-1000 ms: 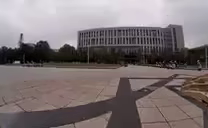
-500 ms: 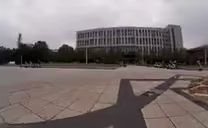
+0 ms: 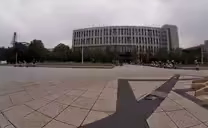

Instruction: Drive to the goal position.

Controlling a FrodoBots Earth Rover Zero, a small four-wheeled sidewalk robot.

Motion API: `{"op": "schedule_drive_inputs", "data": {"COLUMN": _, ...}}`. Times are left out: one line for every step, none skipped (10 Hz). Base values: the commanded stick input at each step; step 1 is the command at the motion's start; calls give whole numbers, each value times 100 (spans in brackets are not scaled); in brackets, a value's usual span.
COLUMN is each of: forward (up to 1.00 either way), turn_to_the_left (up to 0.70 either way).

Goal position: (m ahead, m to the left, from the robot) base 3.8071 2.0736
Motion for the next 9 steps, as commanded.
{"op": "schedule_drive_inputs", "data": {"forward": 70, "turn_to_the_left": -14}}
{"op": "schedule_drive_inputs", "data": {"forward": 70, "turn_to_the_left": -14}}
{"op": "schedule_drive_inputs", "data": {"forward": 70, "turn_to_the_left": -14}}
{"op": "schedule_drive_inputs", "data": {"forward": 70, "turn_to_the_left": -14}}
{"op": "schedule_drive_inputs", "data": {"forward": 70, "turn_to_the_left": -12}}
{"op": "schedule_drive_inputs", "data": {"forward": 70, "turn_to_the_left": -6}}
{"op": "schedule_drive_inputs", "data": {"forward": 70, "turn_to_the_left": -1}}
{"op": "schedule_drive_inputs", "data": {"forward": 70, "turn_to_the_left": 0}}
{"op": "schedule_drive_inputs", "data": {"forward": 70, "turn_to_the_left": 0}}
